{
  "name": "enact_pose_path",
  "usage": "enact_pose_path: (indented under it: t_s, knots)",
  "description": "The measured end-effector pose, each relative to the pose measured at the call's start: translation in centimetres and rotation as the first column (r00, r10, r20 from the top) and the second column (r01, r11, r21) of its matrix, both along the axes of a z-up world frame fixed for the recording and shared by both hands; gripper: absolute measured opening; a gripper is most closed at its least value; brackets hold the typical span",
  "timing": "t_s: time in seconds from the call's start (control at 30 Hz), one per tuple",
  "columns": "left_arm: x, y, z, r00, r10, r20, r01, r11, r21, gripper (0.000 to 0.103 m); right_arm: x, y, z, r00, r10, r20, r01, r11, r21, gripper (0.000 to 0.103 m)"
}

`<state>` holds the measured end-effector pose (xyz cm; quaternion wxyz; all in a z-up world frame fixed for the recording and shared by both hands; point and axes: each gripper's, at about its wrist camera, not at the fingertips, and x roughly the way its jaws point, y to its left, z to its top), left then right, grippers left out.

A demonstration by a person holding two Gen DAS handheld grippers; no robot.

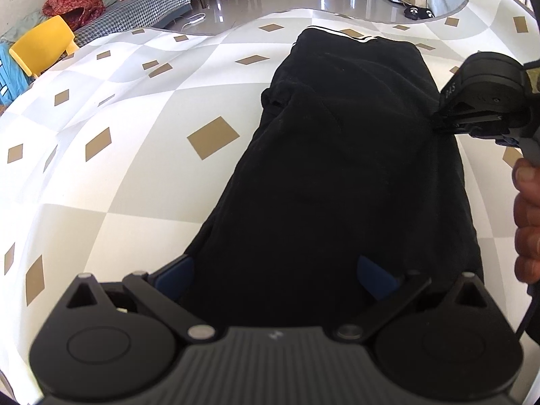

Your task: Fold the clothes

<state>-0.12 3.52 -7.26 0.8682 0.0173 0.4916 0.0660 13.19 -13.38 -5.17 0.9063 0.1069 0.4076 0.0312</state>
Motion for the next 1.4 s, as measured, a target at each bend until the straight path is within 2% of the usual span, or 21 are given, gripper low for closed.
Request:
enact_pose_path:
  t_s: [0.2, 0.33, 0.8, 1.4]
  knots:
    - [0.5, -0.8, 0.3, 1.0, 0.02, -0.019, -0.02, 0.999, 0.035, 0.103, -0.3, -1.7, 0.5, 1.0, -0.022, -0.007, 0.023, 0.993, 0.115, 0.004]
    - [-0.3, -0.8, 0.6, 0.999, 0.034, -0.025, -0.033, 0.999, 0.029, 0.103, -0.5, -2.0, 1.0, 1.0, -0.03, 0.011, 0.028, 0.991, 0.127, 0.018]
    - [-3.9, -0.7, 1.4, 0.995, 0.086, -0.052, -0.087, 0.996, -0.016, 0.103, -0.9, -2.5, 1.5, 1.0, -0.03, -0.002, 0.03, 0.984, 0.176, 0.025]
    - [-5.8, -0.9, 1.4, 0.994, 0.097, -0.051, -0.1, 0.994, -0.054, 0.103, -0.8, -2.4, 1.1, 1.0, -0.022, -0.019, 0.026, 0.979, 0.201, 0.03]
